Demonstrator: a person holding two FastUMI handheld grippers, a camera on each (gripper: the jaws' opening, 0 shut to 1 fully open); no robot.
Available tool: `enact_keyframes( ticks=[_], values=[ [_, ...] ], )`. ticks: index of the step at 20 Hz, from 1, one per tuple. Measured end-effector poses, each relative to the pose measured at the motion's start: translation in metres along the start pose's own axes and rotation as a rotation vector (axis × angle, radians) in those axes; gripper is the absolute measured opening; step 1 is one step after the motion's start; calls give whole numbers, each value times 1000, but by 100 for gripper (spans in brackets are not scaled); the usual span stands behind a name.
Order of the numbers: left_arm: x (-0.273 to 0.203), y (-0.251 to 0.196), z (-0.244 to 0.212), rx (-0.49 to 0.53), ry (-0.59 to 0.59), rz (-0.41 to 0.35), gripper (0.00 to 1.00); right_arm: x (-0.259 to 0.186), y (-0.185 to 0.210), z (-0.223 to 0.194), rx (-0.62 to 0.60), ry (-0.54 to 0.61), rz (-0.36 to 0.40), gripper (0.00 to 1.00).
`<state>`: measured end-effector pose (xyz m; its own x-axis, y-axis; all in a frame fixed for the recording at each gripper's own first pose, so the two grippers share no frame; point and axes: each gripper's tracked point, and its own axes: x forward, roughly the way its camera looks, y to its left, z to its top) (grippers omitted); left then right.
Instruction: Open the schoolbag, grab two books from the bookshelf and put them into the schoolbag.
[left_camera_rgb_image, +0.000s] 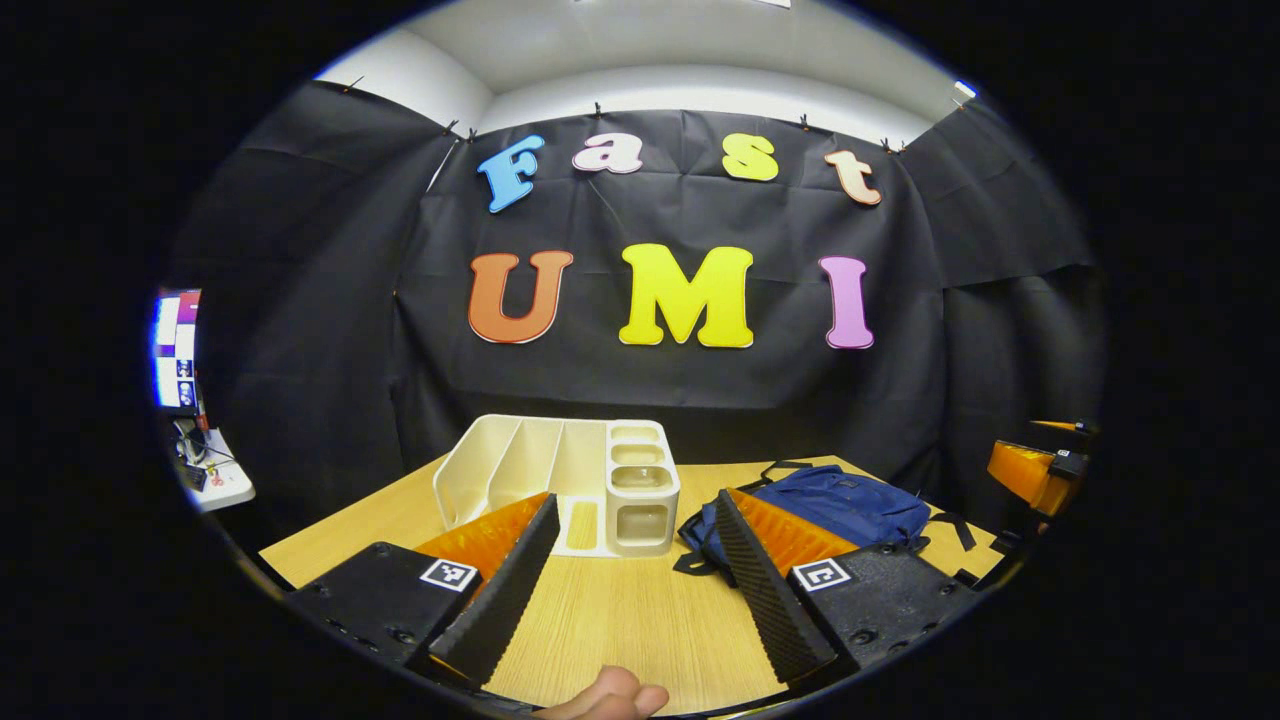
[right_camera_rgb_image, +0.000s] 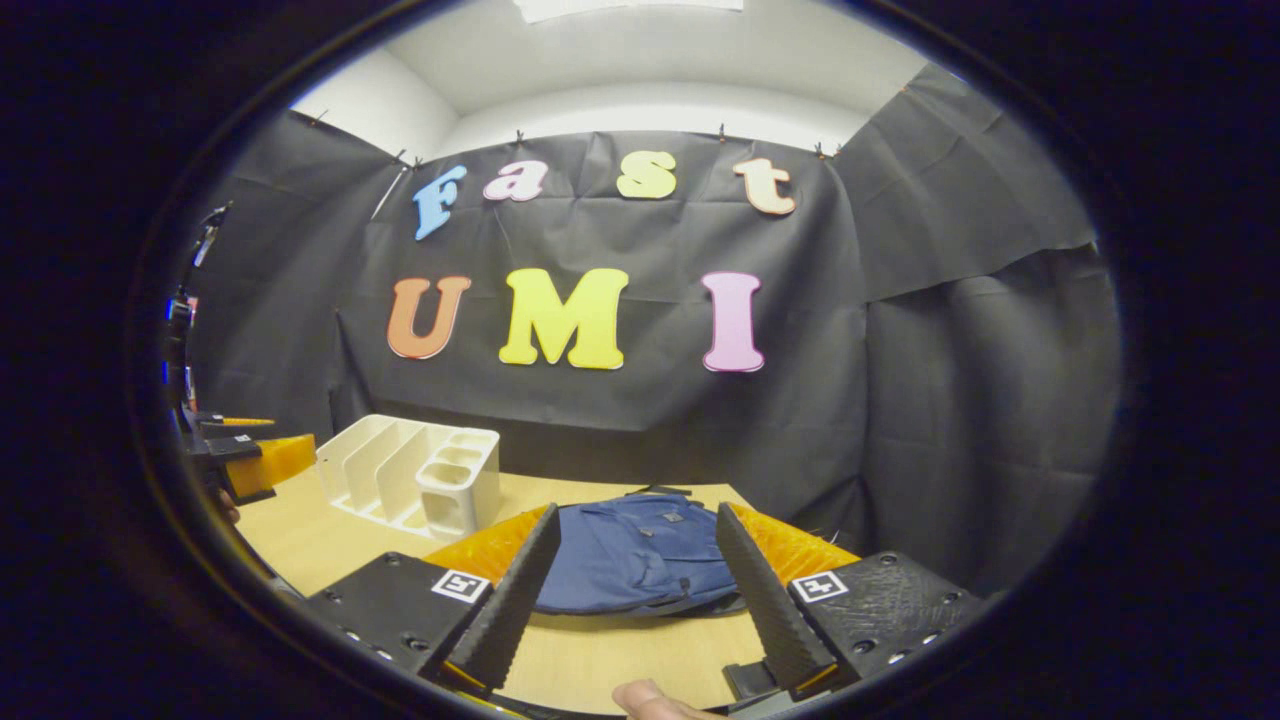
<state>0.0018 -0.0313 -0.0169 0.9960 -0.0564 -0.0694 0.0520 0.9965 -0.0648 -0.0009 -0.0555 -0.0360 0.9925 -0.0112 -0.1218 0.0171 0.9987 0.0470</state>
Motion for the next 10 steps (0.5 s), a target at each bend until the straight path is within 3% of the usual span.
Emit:
enact_keyframes(
  ticks=[5,10],
  values=[
    [3,-2,-7,-1,25,-21,98,5,0,-7,7,29,-2,93],
    [4,7,-10,-1,40,3,98,5,0,-9,-9,36,1,94]
  ],
)
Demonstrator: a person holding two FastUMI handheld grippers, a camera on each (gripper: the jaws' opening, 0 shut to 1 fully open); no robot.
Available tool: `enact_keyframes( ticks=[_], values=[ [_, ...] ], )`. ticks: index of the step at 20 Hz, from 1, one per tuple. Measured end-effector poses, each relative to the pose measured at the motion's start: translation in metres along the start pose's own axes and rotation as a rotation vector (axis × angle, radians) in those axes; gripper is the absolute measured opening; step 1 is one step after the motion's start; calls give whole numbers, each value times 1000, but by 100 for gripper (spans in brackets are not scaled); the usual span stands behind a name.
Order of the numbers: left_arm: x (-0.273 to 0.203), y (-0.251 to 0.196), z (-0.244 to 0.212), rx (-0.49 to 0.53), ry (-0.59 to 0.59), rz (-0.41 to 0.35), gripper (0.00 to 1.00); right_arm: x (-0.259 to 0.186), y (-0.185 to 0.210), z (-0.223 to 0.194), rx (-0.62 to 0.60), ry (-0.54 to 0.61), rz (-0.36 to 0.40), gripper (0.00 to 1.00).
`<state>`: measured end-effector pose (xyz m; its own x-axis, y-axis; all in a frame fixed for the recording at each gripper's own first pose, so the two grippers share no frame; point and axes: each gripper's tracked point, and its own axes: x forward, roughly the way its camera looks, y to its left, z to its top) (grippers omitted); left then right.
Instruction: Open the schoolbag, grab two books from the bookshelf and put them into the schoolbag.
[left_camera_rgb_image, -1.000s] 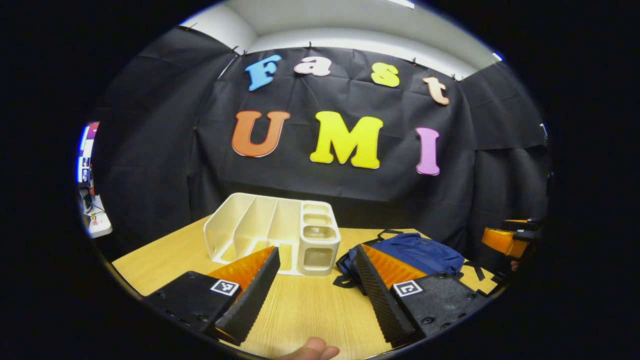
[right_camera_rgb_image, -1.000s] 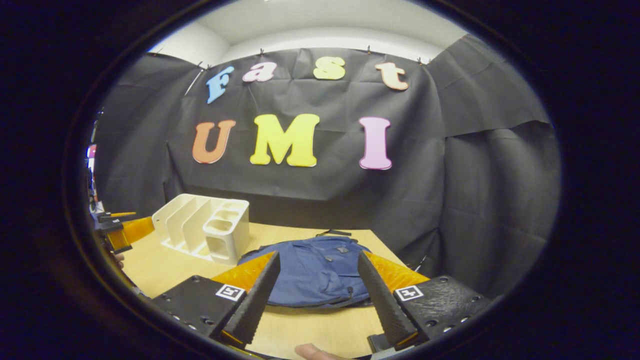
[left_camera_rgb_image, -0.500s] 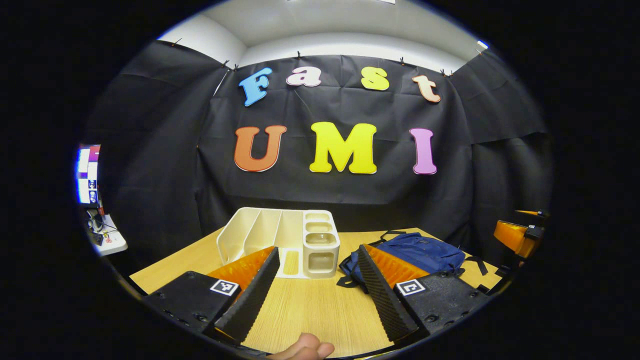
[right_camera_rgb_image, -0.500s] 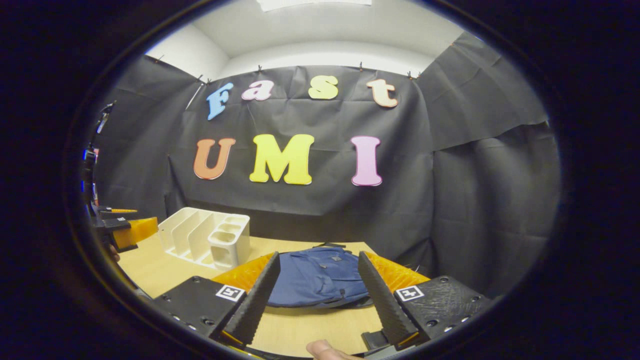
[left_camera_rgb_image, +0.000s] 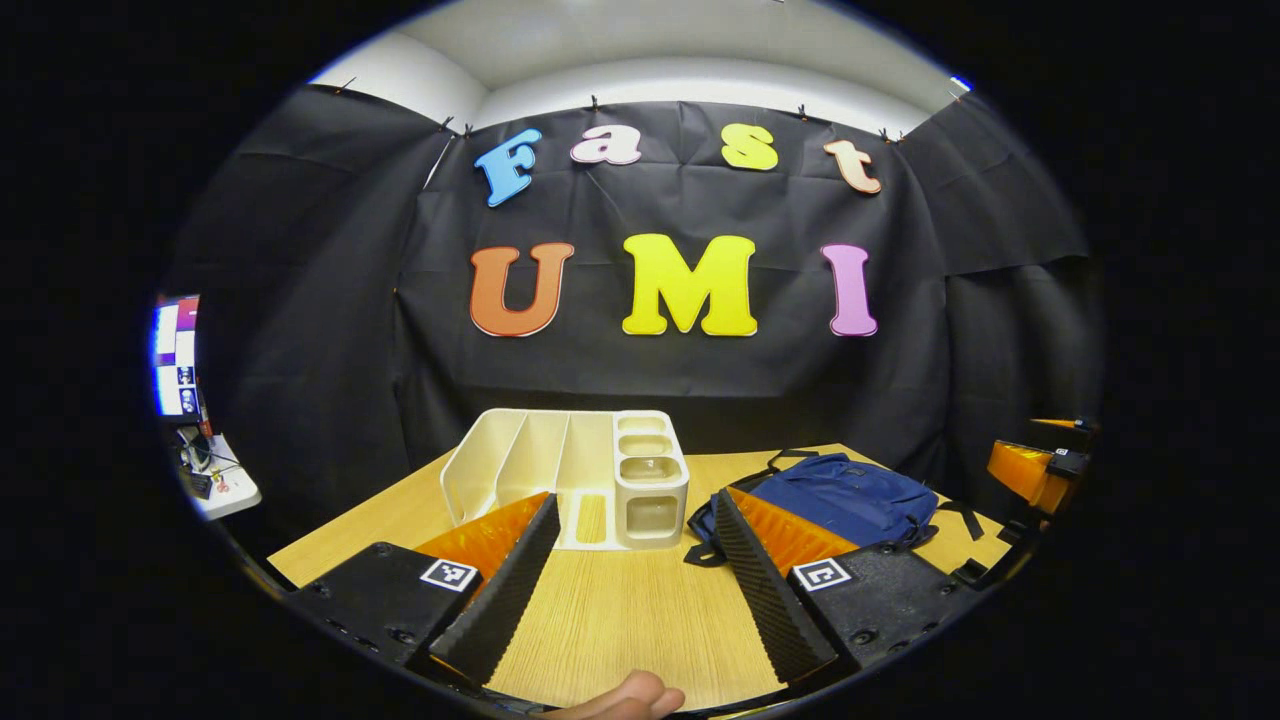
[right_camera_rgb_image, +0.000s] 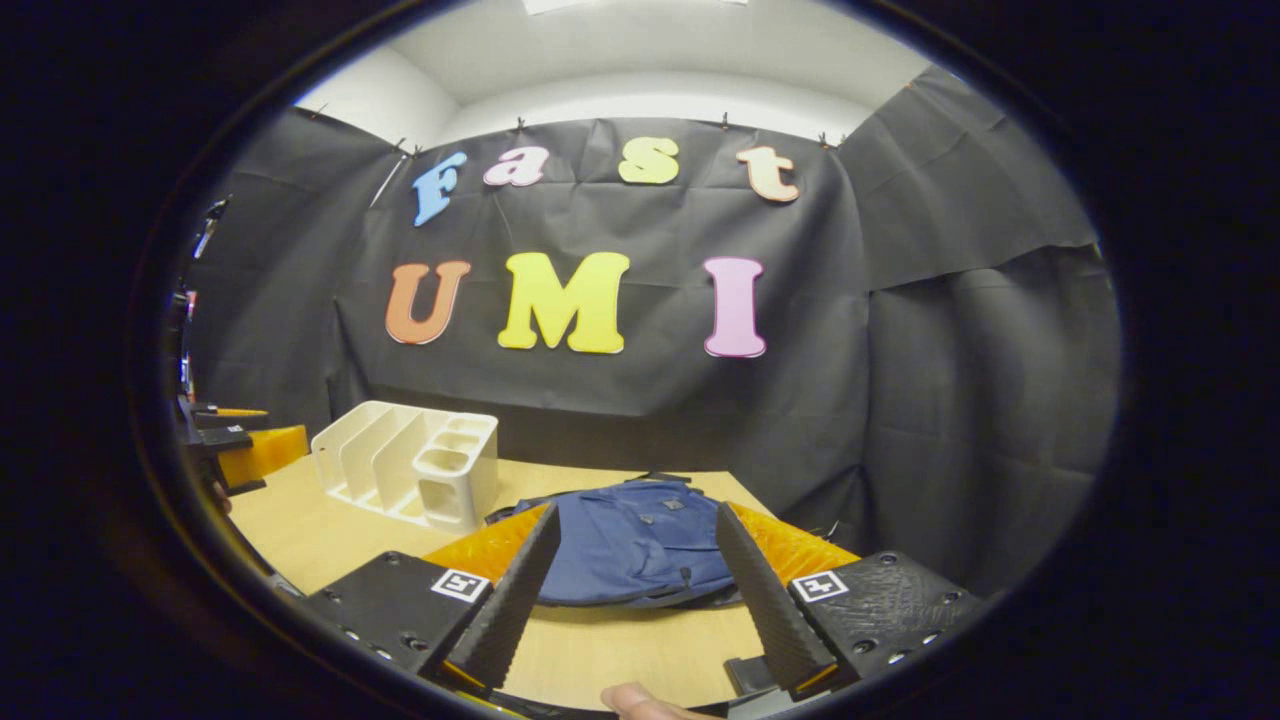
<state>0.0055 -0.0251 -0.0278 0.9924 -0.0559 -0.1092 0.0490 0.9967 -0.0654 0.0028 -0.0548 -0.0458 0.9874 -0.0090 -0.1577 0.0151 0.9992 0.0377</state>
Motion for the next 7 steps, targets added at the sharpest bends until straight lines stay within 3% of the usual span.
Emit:
enact_keyframes(
  ticks=[7],
  values=[
    [2,4,-4,13,12,9,98,1,-5,-5,4,9,-9,94]
  ],
)
